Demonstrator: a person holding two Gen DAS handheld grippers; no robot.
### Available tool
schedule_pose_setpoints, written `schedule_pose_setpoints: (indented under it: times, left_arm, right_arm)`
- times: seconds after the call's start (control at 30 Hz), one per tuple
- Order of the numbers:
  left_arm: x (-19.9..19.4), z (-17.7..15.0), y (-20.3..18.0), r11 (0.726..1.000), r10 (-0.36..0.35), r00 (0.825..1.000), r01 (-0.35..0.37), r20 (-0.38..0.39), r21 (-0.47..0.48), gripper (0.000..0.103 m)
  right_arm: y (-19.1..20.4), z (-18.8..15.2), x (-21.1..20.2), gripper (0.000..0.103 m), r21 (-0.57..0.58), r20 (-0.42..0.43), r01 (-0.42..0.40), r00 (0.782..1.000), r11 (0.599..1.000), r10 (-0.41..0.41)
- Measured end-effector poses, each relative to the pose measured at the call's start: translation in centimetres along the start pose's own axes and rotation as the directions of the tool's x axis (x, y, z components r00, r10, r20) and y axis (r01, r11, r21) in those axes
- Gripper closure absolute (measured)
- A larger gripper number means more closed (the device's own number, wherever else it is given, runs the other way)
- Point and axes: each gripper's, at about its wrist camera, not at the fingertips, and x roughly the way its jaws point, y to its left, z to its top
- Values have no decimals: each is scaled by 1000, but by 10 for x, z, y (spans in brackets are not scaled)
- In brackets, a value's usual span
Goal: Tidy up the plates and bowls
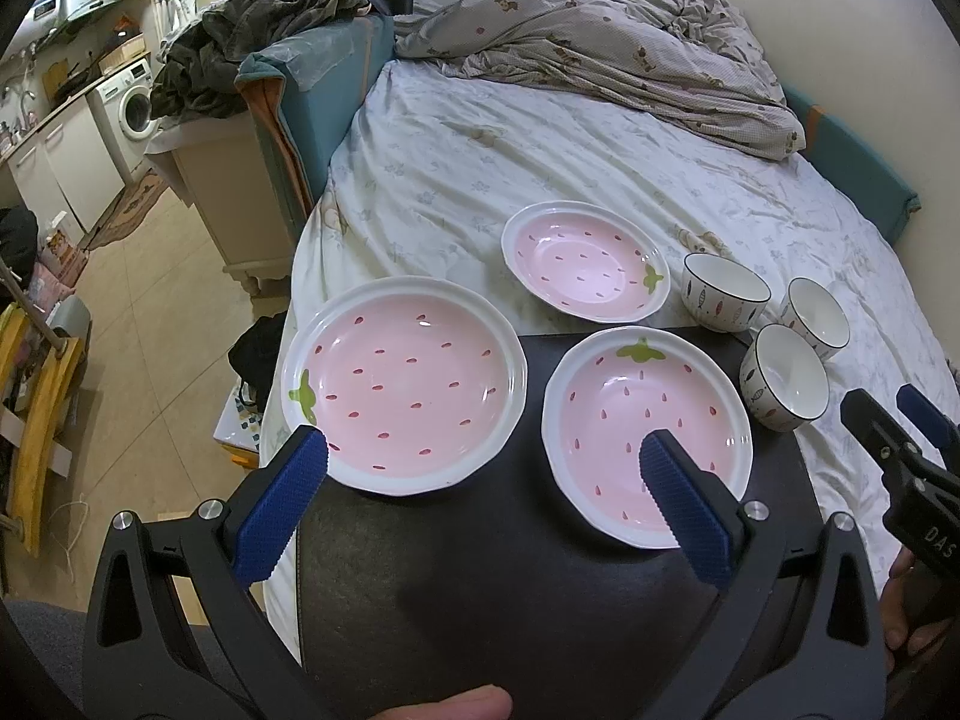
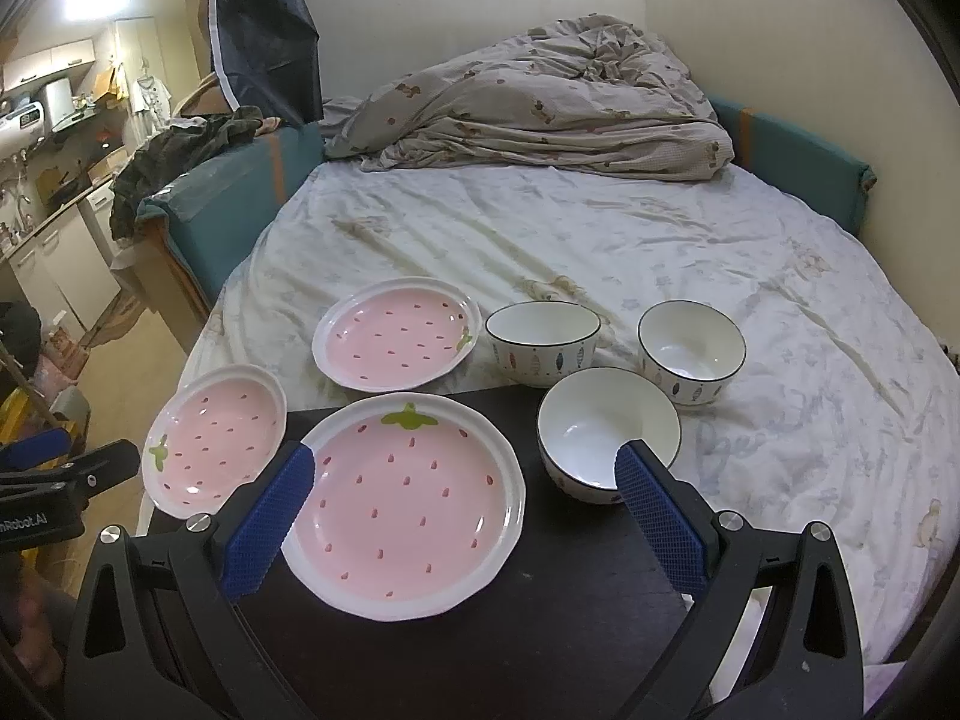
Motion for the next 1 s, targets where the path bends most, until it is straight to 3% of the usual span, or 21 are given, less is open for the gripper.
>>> schedule_pose_setpoints:
  times: [1.0]
  left_arm:
    - [2,-1,-3,1000,2,1000,-2,-7,2,0]
  right_arm:
    - [0,0,0,1,7,-3,2,1000,1000,-1]
